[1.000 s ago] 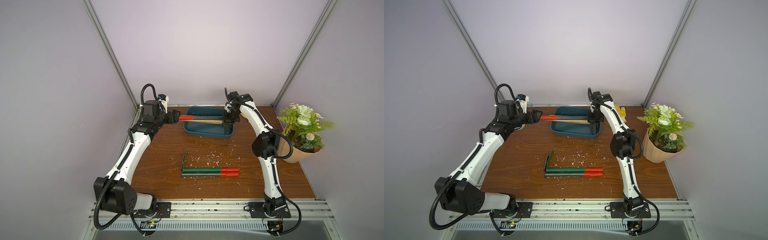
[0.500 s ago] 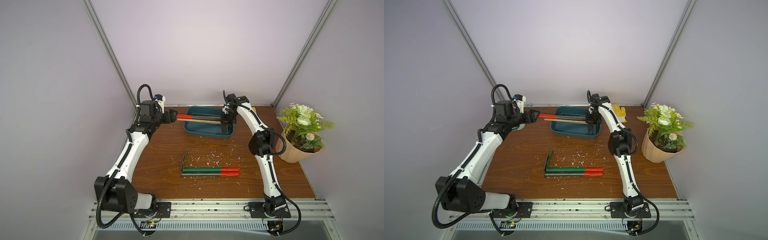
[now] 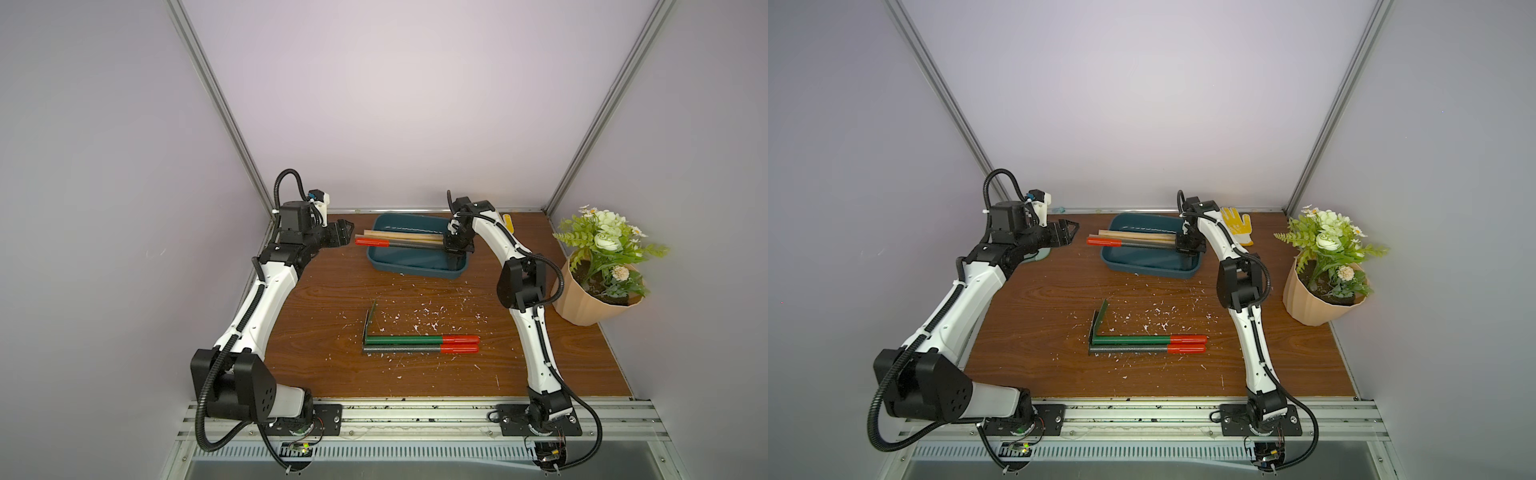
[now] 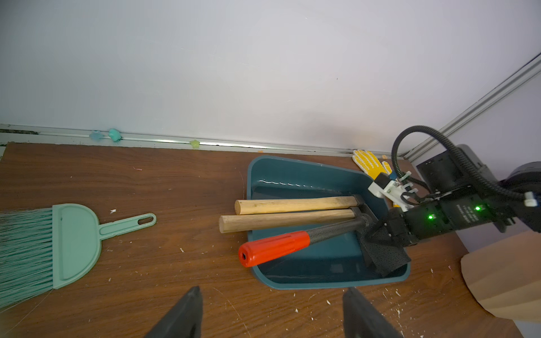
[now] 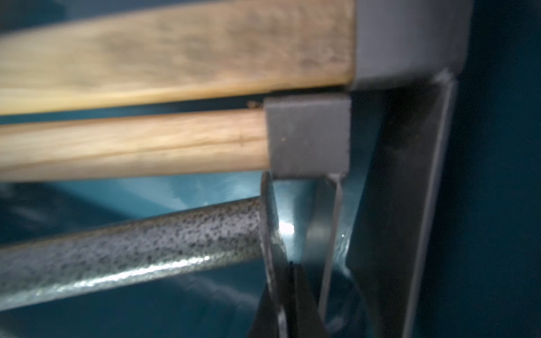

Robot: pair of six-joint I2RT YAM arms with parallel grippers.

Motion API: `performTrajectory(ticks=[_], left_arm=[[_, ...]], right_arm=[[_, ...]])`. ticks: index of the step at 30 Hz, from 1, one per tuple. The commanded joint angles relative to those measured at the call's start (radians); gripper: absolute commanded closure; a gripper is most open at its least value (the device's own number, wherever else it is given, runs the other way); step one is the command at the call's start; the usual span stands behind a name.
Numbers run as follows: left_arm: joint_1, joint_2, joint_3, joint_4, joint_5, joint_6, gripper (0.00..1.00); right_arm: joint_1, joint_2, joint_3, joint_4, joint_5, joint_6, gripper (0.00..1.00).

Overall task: Put the small hoe into the storage box
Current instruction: Place the hoe in the storage box.

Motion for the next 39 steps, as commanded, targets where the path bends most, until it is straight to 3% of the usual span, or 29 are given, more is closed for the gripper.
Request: performTrajectory(ticks=[1, 15, 20, 25, 32, 39], left_arm=[[0.015, 0.002, 0.004, 0.012, 0.014, -0.019, 0.24], [0.016, 0.005, 0.012, -0.008, 0.01, -0.01, 0.24], [0.016, 0.009, 0.012, -0.014, 0.006, -0.007, 0.24], [0.016, 0.013, 0.013, -0.016, 0.012, -0.008, 0.24], [0.016, 0.007, 0.016, -0.037, 0.004, 0.004, 0.24], [0.016, 0.015, 0.025, -0.055, 0.021, 0.017, 0.24]], right_arm=[[-0.006, -0.051, -0.024, -0.047, 0.01, -0.028, 1.0], [-0.013, -0.03, -0.035, 0.028, 0.011, -0.005, 0.99], [-0.01, -0.128, -0.078, 0.11, 0.048, -0.002, 0.76], [0.002, -0.25, -0.136, 0.193, 0.038, 0.006, 0.68], [0.072, -0.371, -0.167, 0.271, 0.055, -0.034, 0.68], [0.139, -0.348, -0.298, 0.337, -0.002, -0.063, 0.75]])
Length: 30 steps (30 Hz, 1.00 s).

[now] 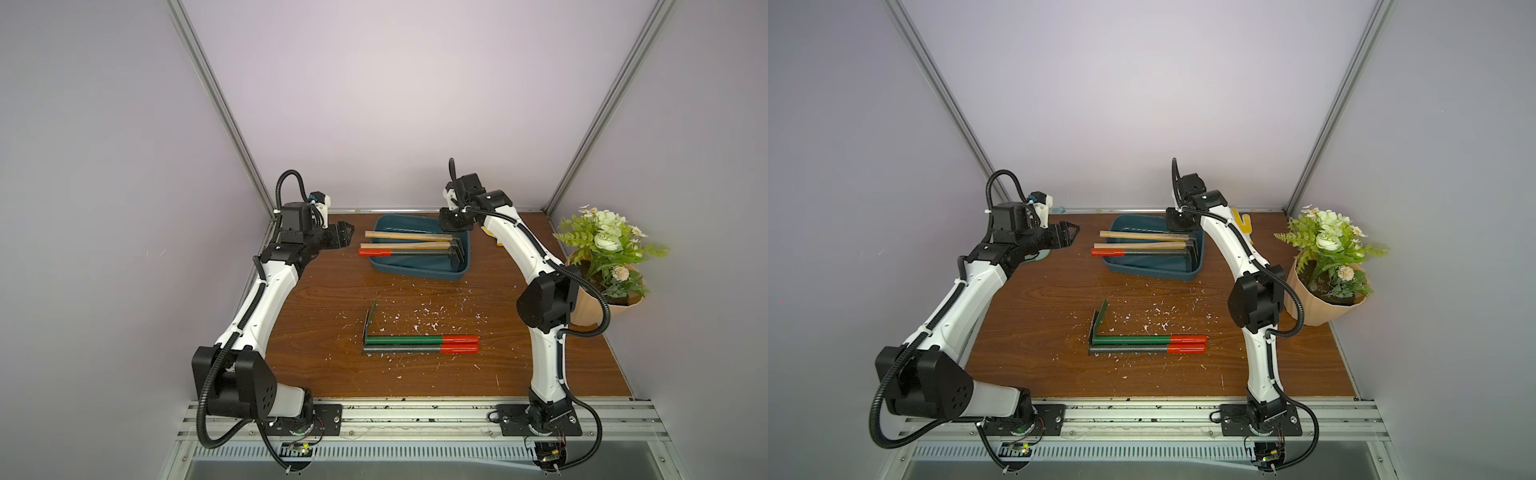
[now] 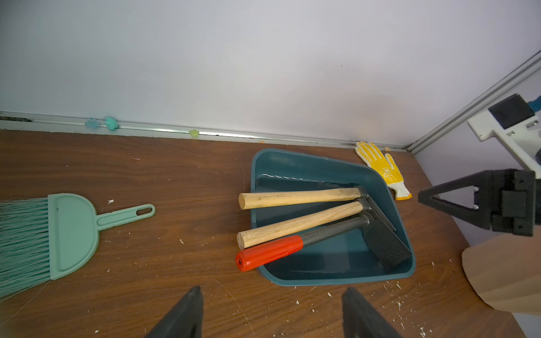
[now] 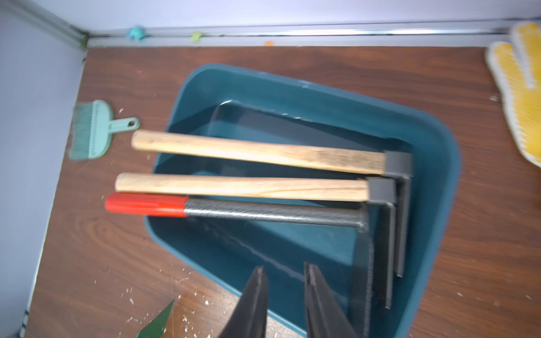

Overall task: Put the small hoe into the storage box
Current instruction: Place the hoe in the storage box, then adjust the hoe in the storage box.

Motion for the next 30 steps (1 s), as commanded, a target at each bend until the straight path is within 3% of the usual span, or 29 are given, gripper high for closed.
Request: performTrajectory(ticks=[1, 10, 30], left_arm=[[0.015, 0.006, 0.029, -0.031, 0.017, 0.009, 0.24], [0.014, 0.01, 0.042, -0.049, 0.012, 0.014, 0.25], [0.015, -0.001, 0.07, -0.119, -0.06, 0.042, 0.25]], right_arm=[[0.03, 0.047, -0.078, 0.04, -0.042, -0.028, 0.74], [0.062, 0.142, -0.118, 0.091, -0.067, -0.022, 0.74], [-0.01, 0.321, 0.072, 0.095, 0.01, -0.044, 0.76]])
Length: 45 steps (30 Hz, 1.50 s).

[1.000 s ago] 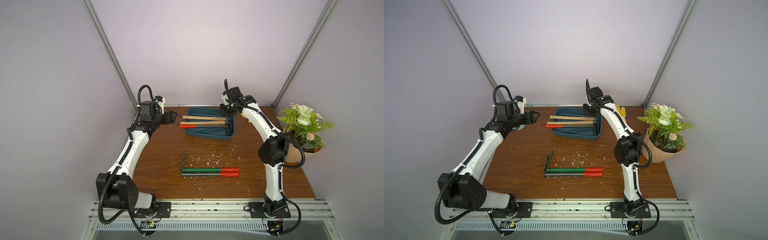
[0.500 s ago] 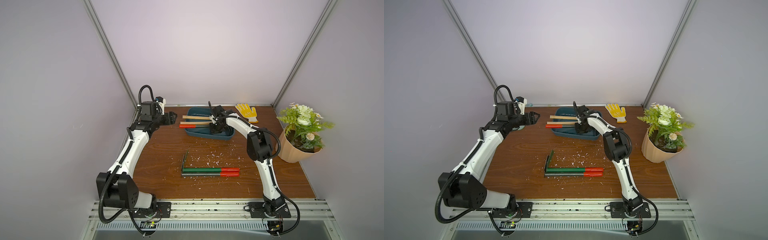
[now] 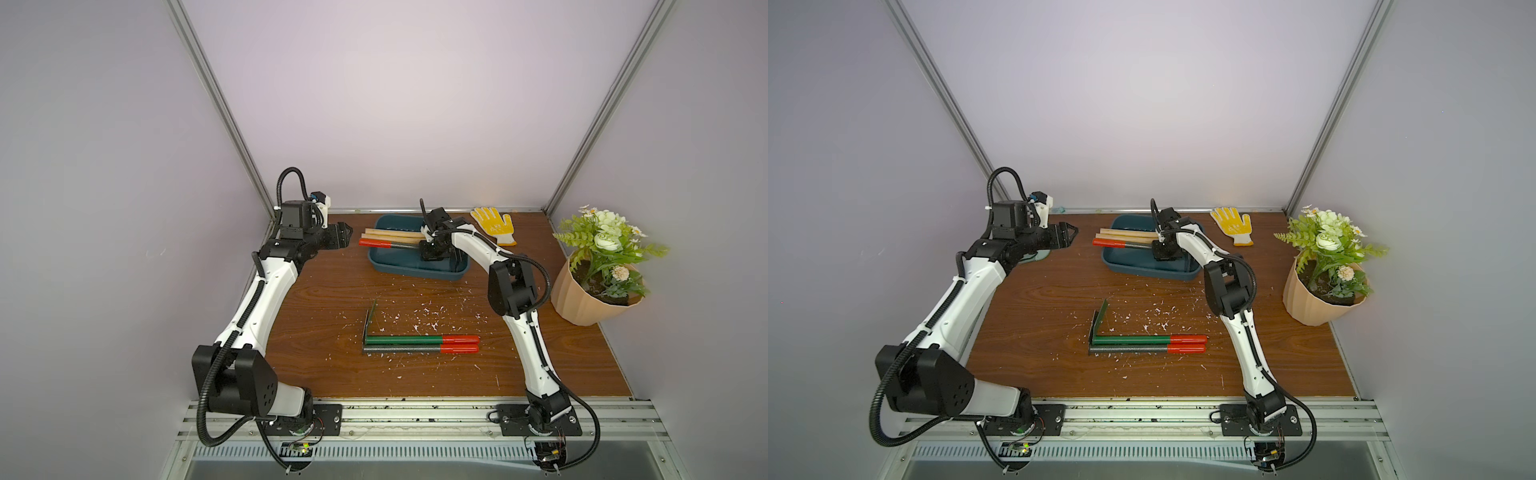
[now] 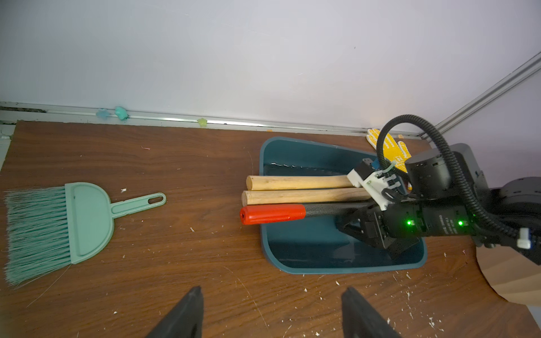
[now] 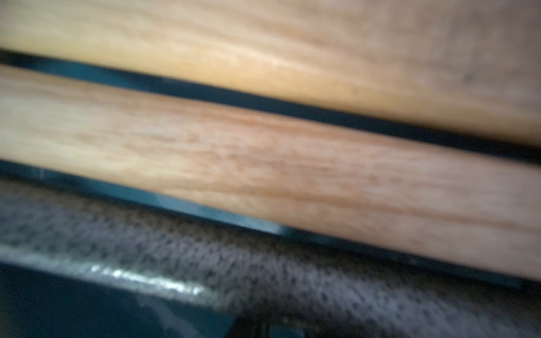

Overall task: Put the small hoe into the storage box
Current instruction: Adjust the hoe in the storage box, then pick up the hoe from the center of the board.

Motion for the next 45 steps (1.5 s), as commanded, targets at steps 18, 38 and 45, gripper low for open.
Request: performTrajectory(ticks=[18, 38, 45], left_arm=[[0.014, -0.053, -0.025, -0.003, -0.022, 0.001, 0.25], [0.021, -0.066, -0.126, 0.104, -0.123, -0.112, 0.25], [0.026, -0.129, -0.17, 0.06, -0.195, -0.074, 0.25]], right_arm=[[0.021, -0.338, -0.156, 0.12, 0.033, -0.121, 0.79], [0.555, -0.643, -0.763, 0.507, 0.235, 0.52, 0.62], [0.572, -0.486, -0.582, 0.405, 0.259, 0.524, 0.61]])
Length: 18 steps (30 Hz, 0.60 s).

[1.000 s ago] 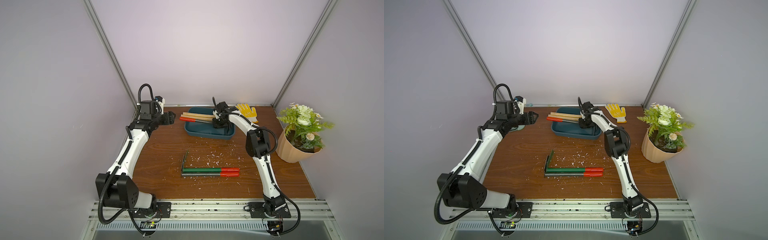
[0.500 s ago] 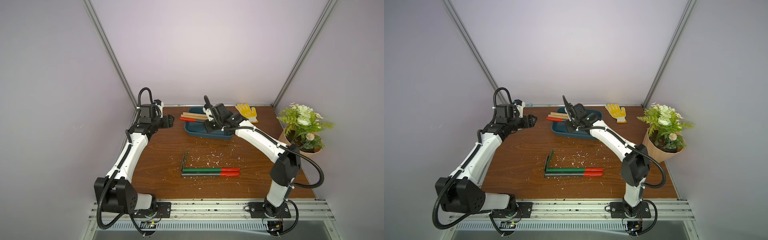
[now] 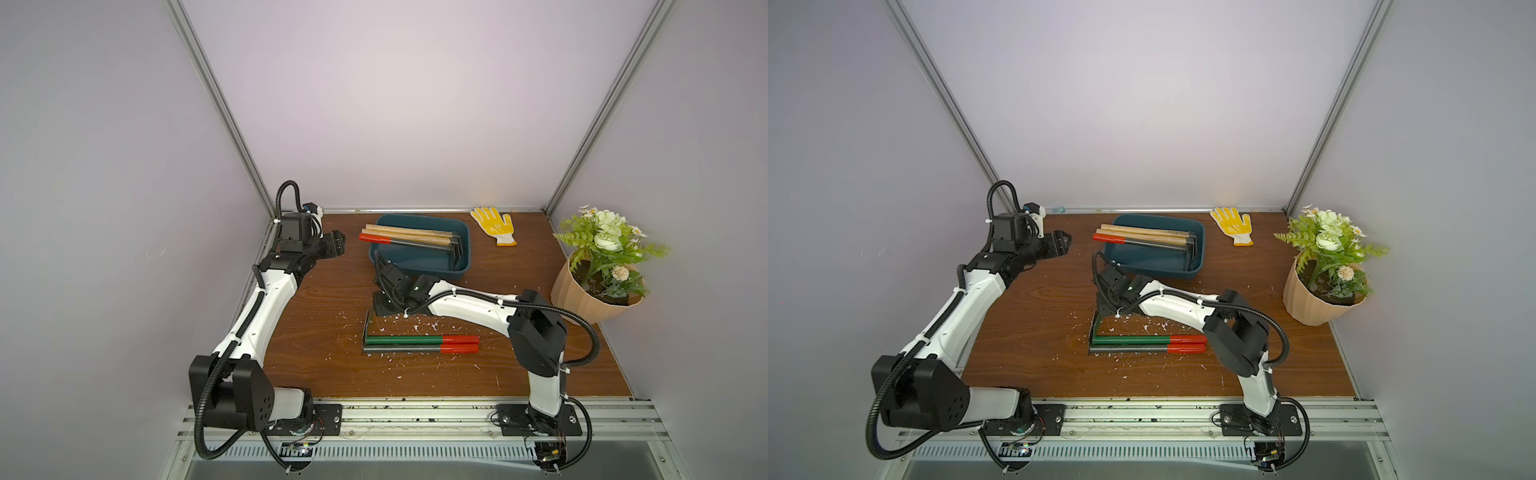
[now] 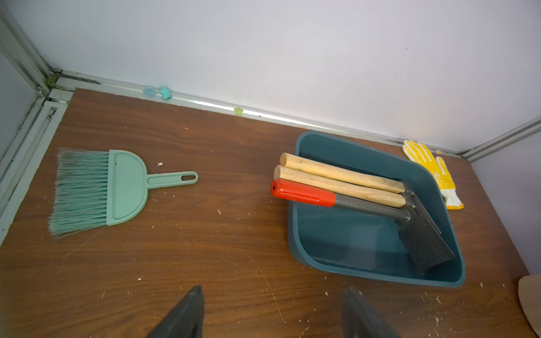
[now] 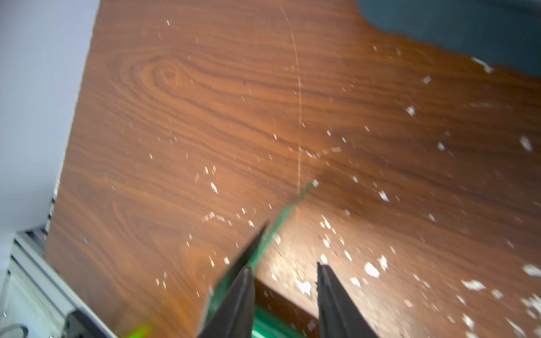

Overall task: Put the small hoe into the storage box
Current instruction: Pick up the hoe from the center of the board.

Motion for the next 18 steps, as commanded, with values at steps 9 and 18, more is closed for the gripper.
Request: performTrajectory(ticks=[9, 18], left_arm=[[0.034, -0.054, -0.019, -0.011, -0.052, 0.016, 0.25], [0.047, -0.047, -0.023, 0.002, -0.03, 0.02, 0.25]], right_arm=[[0.002, 0.058, 0.089, -0.042, 0.03, 0.069, 0.63], [0.002, 0.079, 0.105, -0.068, 0.027, 0.091, 0.65]])
